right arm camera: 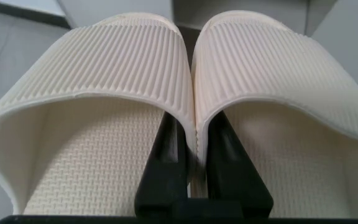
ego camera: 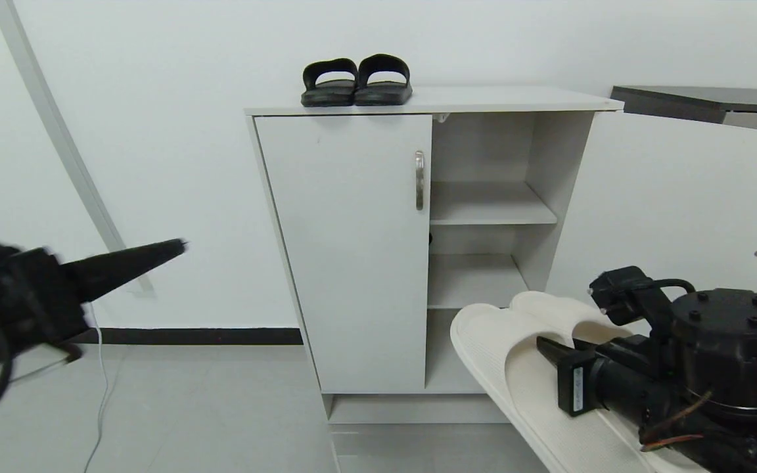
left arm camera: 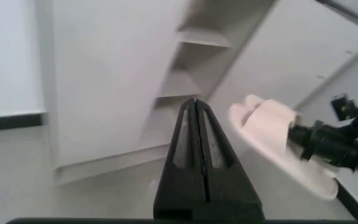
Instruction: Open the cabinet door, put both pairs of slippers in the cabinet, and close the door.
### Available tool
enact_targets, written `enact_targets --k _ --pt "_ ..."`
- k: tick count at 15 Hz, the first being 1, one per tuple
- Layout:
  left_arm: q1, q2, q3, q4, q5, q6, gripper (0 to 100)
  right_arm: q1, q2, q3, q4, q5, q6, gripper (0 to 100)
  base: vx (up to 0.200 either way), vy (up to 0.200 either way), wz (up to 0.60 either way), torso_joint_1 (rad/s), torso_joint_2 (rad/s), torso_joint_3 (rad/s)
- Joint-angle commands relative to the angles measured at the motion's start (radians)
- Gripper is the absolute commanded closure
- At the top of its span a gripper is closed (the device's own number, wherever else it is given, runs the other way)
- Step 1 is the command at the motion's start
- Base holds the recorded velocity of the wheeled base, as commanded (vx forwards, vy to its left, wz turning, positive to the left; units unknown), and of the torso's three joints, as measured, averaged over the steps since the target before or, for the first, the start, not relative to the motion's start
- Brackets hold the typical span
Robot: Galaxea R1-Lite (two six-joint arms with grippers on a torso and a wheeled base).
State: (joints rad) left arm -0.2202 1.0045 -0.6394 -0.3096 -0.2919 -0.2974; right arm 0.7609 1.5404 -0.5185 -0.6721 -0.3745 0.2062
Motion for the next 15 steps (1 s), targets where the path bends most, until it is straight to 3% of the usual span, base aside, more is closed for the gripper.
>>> enact_targets --k 1,3,6,7,8,11,15 --pt "0.266 -0.501 0.119 0.34 0.069 0.05 100 0.002 0.121 -0.048 -0.047 -0.043 0.019 100 0.0 0.0 0.0 0.0 0.0 0.0" --pt "0.275 -0.629 0.155 0.441 0.112 0.061 100 0.0 0.185 -0.038 -0.141 -0.086 0.019 100 0.0 0.0 0.0 0.0 0.0 0.0" --pt "0.275 -0.73 0.241 0.445 0.194 0.12 100 0.003 0.225 -0.029 -0.198 -0.115 0.012 100 0.0 0.0 0.0 0.0 0.0 0.0" --pt "0.275 -0.759 0.282 0.443 0.278 0.124 100 0.009 0.23 -0.021 -0.199 -0.115 0.012 100 0.0 0.0 0.0 0.0 0.0 0.0" --pt "0.275 -0.79 0.319 0.443 0.306 0.124 100 0.009 0.234 -0.021 -0.199 -0.115 0.012 100 0.0 0.0 0.0 0.0 0.0 0.0" --pt "0.275 -0.869 0.412 0.443 0.307 0.149 100 0.011 0.245 -0.012 -0.201 -0.115 0.013 100 0.0 0.0 0.0 0.0 0.0 0.0" --pt "0.232 -0.978 0.515 0.422 0.27 0.242 100 0.018 0.251 -0.003 -0.211 -0.115 0.012 100 0.0 0.0 0.0 0.0 0.0 0.0"
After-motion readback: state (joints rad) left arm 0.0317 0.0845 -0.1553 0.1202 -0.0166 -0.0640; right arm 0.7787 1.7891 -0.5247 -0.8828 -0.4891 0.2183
